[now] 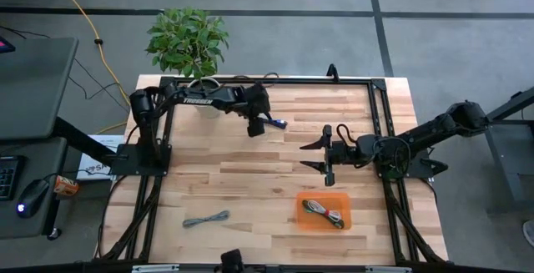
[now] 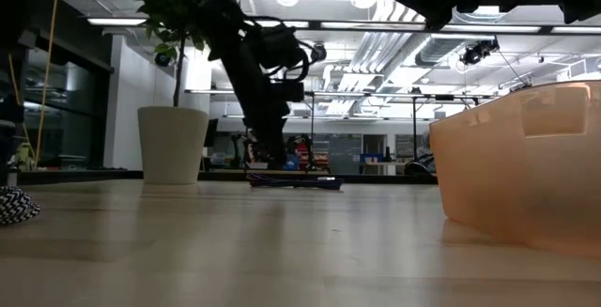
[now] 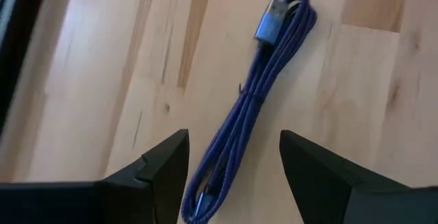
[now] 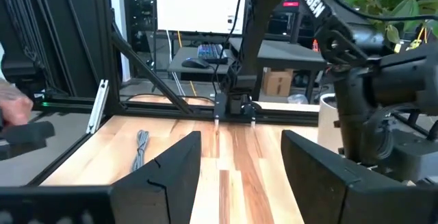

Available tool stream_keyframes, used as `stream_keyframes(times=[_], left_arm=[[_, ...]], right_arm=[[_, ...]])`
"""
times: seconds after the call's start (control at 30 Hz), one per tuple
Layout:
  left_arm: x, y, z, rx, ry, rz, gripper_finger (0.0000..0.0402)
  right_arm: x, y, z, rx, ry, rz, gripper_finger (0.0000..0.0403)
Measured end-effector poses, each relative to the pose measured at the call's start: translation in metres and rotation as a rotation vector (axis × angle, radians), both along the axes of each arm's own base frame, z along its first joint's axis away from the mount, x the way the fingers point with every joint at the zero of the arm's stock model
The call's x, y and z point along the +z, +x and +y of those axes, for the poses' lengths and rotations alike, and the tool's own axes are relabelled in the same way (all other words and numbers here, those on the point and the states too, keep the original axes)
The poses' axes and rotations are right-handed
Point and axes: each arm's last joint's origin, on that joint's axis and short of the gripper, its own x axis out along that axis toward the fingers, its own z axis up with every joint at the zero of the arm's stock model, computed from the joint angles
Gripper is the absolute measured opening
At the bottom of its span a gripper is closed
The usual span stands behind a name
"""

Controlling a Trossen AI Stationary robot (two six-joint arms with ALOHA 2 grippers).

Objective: Pick and place USB-C Cables
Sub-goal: Put the violet charger cable into the orange bin

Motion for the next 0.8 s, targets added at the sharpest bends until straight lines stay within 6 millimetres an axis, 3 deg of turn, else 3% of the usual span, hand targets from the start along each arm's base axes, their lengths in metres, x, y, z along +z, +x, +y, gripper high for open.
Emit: stream_keyframes(times=[0.33, 0.63, 0.8], left_arm=[[-0.028, 0.000, 0.018, -0.002, -0.056, -0.002, 0.0209], [-0.048, -0.001, 0.018, 0.002, -0.061, 0.105, 0.0207], [-0.044, -0.002, 0.015, 0.018, -0.064, 0.118, 0.0149]], right_arm=[[0.000, 0.000, 0.000, 0.000, -0.001, 0.003, 0.0192], [0.000, 0.000, 0.000, -0.001, 0.000, -0.002, 0.0192], [0.000, 0.000, 0.000, -0.001, 0.000, -0.002, 0.0192]])
